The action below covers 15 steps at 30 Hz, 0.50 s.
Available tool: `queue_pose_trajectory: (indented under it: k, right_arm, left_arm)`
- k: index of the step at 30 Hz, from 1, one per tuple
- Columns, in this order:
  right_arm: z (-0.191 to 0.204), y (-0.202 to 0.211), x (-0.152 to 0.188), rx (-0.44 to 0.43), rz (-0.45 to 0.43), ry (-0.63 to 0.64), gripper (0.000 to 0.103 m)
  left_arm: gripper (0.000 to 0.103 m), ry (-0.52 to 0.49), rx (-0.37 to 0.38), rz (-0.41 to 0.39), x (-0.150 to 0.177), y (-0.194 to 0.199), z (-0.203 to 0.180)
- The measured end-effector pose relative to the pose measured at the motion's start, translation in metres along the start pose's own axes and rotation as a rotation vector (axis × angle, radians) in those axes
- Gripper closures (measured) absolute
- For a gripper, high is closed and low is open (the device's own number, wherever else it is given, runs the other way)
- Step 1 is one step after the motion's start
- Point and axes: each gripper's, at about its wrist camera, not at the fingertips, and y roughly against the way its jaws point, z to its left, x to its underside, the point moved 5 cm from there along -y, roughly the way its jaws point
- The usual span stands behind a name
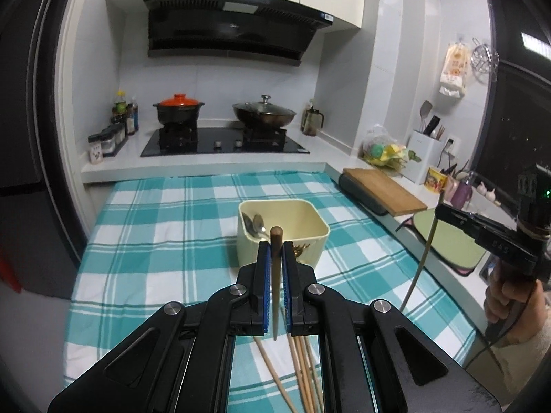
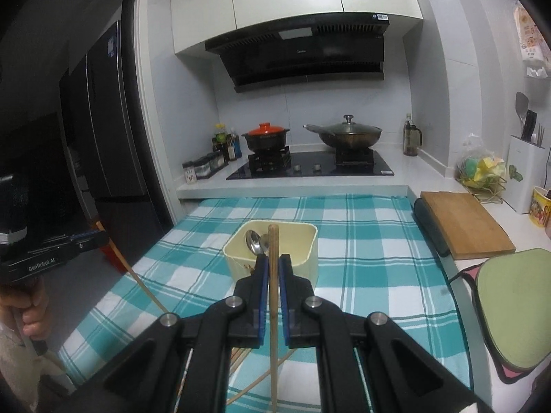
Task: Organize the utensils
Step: 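Lift the chopstick with the left tool over the box while the right tool carries its chopstick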
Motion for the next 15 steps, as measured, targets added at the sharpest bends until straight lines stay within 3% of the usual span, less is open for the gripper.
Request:
queue_pose_trajectory:
  k: [7, 15]
  right_arm:
    - [-0.002, -0.003, -0.03, -0.027, -0.069, -0.021, 0.097]
    - [0.009, -0.022, -0.093, -0.039, -0.149, 0.033, 0.097]
  left_arm:
    - [0.098, 0.015, 0.035, -0.026, -0.039, 0.01, 0.001]
    - [0.098, 0.007, 0.022, -0.108, -0.108, 0.0, 0.001]
